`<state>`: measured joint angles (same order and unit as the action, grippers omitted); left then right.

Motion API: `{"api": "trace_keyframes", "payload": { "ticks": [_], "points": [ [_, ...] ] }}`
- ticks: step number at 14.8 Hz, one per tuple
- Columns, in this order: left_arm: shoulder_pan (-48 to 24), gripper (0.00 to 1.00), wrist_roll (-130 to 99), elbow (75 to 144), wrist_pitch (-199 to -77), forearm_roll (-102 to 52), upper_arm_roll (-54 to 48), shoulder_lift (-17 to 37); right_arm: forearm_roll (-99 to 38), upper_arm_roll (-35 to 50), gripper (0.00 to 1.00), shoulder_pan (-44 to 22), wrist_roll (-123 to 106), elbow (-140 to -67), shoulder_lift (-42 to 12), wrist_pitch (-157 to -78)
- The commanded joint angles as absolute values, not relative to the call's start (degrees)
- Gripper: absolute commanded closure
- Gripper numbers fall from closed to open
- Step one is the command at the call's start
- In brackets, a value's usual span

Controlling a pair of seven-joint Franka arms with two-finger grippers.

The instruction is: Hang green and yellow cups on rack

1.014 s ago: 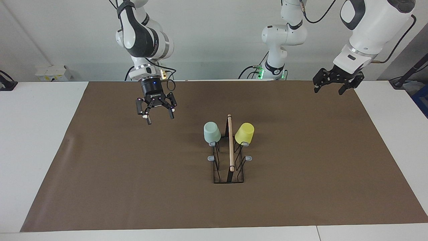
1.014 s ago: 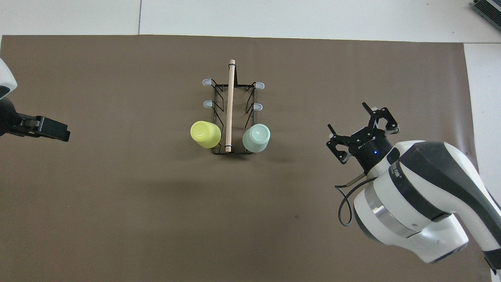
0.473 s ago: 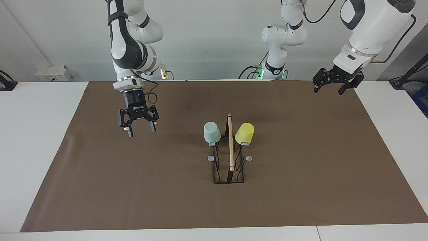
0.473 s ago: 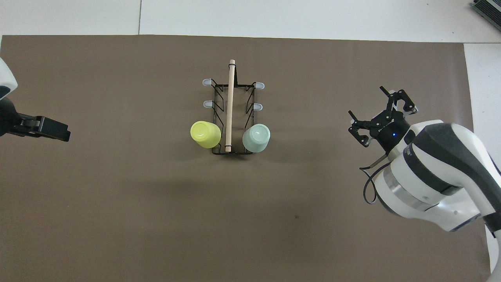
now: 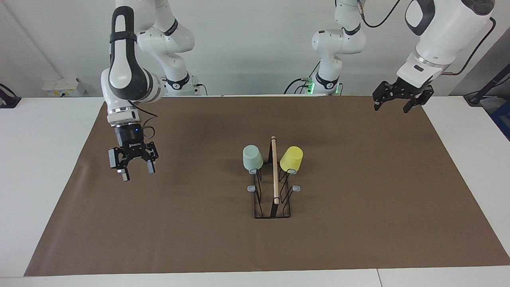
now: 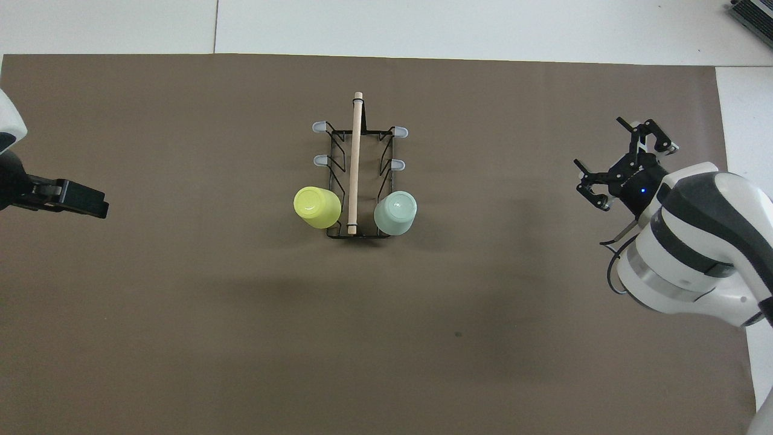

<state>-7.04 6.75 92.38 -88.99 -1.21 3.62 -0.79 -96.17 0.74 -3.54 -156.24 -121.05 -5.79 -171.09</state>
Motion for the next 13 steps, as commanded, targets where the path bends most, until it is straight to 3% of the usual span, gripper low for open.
{"api": "trace_keyframes", "payload": {
  "ticks": [1,9,13],
  "points": [
    [-7.03,0.00,7.21,91.67,-88.95,-0.53,3.60,-0.79,-87.84,0.97,0.00,-0.71,-155.33,-119.36,-7.38,-169.02],
    [-7.03,0.00,7.29,91.67,-89.03,-0.53,3.60,-0.79,-53.74,0.62,0.00,3.77,-120.11,-114.88,-9.40,-159.45],
    [-7.12,0.00,7.21,91.67,-88.95,-0.53,3.60,-0.79,-36.35,-0.08,0.00,4.22,-101.74,-111.72,-9.32,-151.10]
  ]
}}
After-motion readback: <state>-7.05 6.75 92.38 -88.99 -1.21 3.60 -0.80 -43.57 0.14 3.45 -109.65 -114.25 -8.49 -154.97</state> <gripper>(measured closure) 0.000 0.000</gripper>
